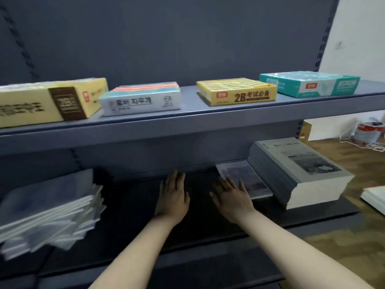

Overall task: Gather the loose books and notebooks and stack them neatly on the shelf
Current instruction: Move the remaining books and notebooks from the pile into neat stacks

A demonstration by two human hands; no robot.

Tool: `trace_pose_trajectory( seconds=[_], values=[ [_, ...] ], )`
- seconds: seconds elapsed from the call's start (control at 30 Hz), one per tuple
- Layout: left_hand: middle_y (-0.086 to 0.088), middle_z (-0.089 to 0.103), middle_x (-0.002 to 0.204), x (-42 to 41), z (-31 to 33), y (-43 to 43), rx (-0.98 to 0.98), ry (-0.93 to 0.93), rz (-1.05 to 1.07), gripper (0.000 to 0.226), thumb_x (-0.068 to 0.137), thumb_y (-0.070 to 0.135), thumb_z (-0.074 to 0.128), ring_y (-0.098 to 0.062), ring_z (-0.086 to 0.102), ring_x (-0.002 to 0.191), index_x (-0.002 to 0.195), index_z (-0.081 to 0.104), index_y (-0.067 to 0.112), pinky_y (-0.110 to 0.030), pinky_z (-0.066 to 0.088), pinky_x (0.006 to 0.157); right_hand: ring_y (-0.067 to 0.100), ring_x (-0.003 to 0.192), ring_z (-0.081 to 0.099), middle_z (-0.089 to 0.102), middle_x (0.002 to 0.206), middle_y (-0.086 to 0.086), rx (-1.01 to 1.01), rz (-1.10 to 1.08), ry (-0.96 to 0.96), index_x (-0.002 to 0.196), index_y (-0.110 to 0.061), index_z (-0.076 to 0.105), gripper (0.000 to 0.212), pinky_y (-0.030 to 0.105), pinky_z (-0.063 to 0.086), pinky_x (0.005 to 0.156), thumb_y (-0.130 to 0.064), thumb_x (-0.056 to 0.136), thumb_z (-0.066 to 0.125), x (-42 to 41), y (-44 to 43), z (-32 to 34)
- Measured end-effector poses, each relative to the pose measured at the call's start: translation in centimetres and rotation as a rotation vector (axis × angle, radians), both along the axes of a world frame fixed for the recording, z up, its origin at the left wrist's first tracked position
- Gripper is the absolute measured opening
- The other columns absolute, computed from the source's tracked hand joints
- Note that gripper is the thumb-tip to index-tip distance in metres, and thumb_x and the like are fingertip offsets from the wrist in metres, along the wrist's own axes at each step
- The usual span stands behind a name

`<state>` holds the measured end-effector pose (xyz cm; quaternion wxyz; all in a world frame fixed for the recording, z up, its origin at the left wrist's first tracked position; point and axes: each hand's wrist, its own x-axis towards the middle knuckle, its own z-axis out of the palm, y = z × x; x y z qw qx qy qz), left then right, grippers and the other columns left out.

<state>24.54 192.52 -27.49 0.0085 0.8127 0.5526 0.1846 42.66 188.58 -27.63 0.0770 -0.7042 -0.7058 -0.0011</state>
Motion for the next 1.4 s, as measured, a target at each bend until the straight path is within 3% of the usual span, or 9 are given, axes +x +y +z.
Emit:
trace_pose_trajectory(
  seconds=[0.5, 0.77, 0.87, 0.93, 1.03, 1.17, 1.27, 1.33, 1.4],
  values=[
    [-0.005, -0.004, 0.159, -27.2, 4.0, -2.9, -0.029, 0.127, 0.365, 0.061, 0.1, 0.024, 0.034, -0.025, -0.001, 0.146, 0.151, 0.001, 0.016, -0.037, -0.002, 0.117, 0.017, 0.146, -0.005, 0.001, 0.159, -0.004, 0.05, 0.512, -0.046, 0.15, -0.023, 0.019, 0.054, 0.047, -0.004, 0.117, -0.045, 0.101, 0.017, -26.6, 3.3, 3.6],
    [0.004, -0.009, 0.159, -36.3, 2.2, -4.2, -0.254, 0.157, 0.45, 0.064, 0.1, 0.03, 0.031, -0.023, -0.003, 0.146, 0.151, -0.008, 0.027, -0.041, 0.0, 0.118, 0.018, 0.145, -0.012, -0.009, 0.159, 0.003, 0.028, 0.603, -0.108, 0.151, -0.01, 0.0, 0.06, 0.035, -0.008, 0.117, -0.041, 0.102, 0.018, -36.3, 4.2, 2.5],
    [0.007, -0.001, 0.159, -37.4, 2.6, -4.0, -0.217, 0.176, 0.405, 0.056, 0.101, 0.026, 0.029, -0.026, 0.0, 0.146, 0.152, 0.003, 0.03, -0.04, 0.001, 0.119, 0.022, 0.146, 0.0, 0.002, 0.159, 0.007, 0.042, 0.573, -0.078, 0.15, -0.007, 0.004, 0.061, 0.033, -0.003, 0.116, -0.037, 0.102, 0.025, -39.1, 4.6, 2.3],
    [0.009, 0.005, 0.159, -37.8, 3.0, -3.9, -0.189, 0.174, 0.391, 0.052, 0.102, 0.025, 0.028, -0.032, 0.0, 0.145, 0.15, 0.013, 0.034, -0.041, 0.0, 0.118, 0.026, 0.142, 0.016, 0.018, 0.155, 0.011, 0.087, 0.558, -0.071, 0.149, -0.006, 0.016, 0.058, 0.034, 0.012, 0.115, -0.034, 0.101, 0.033, -39.9, 5.0, 2.5],
    [0.012, 0.012, 0.157, -38.5, 3.2, -3.9, -0.212, 0.108, 0.37, 0.049, 0.1, 0.025, 0.032, -0.033, 0.0, 0.145, 0.146, 0.023, 0.039, -0.045, 0.0, 0.117, 0.028, 0.127, 0.042, 0.043, 0.139, 0.014, 0.145, 0.58, -0.149, 0.136, -0.006, 0.039, 0.041, 0.035, 0.039, 0.095, -0.024, 0.099, 0.039, -39.8, 4.8, 3.8],
    [0.008, 0.024, 0.153, -39.3, 2.4, -4.0, -0.118, 0.061, 0.336, 0.05, 0.095, 0.028, 0.045, -0.028, 0.011, 0.144, 0.143, 0.031, 0.033, -0.045, 0.009, 0.117, 0.029, 0.114, 0.054, 0.055, 0.125, 0.014, 0.174, 0.621, -0.193, 0.125, -0.006, 0.05, 0.03, 0.033, 0.044, 0.08, -0.013, 0.097, 0.044, -39.1, 4.3, 4.1],
    [0.003, 0.024, 0.154, -39.4, 2.0, -4.2, -0.058, -0.026, 0.348, 0.062, 0.091, 0.027, 0.051, -0.027, 0.015, 0.143, 0.147, 0.023, 0.028, -0.042, 0.013, 0.117, 0.033, 0.087, 0.068, 0.068, 0.093, 0.019, 0.206, 0.682, -0.158, 0.099, 0.002, 0.065, 0.051, 0.032, 0.055, 0.057, -0.004, 0.053, 0.086, -37.7, 4.2, 3.0],
    [0.003, 0.016, 0.157, -39.2, 2.1, -4.4, -0.089, 0.009, 0.343, 0.069, 0.09, 0.023, 0.051, -0.026, 0.008, 0.145, 0.149, 0.017, 0.031, -0.042, 0.009, 0.118, 0.03, 0.08, 0.071, 0.071, 0.087, 0.017, 0.16, 0.681, -0.05, 0.09, 0.001, 0.07, 0.072, 0.031, 0.057, 0.053, 0.001, 0.021, 0.089, -36.1, 4.7, 1.8],
    [0.009, 0.008, 0.158, -38.9, 2.1, -4.5, -0.108, 0.086, 0.305, 0.064, 0.093, 0.026, 0.049, -0.023, 0.0, 0.146, 0.148, 0.019, 0.037, -0.042, 0.003, 0.118, 0.029, 0.094, 0.069, 0.069, 0.104, 0.018, 0.197, 0.695, -0.019, 0.104, 0.002, 0.067, 0.074, 0.03, 0.058, 0.07, 0.006, 0.033, 0.087, -34.4, 4.5, 1.2]
  ],
)
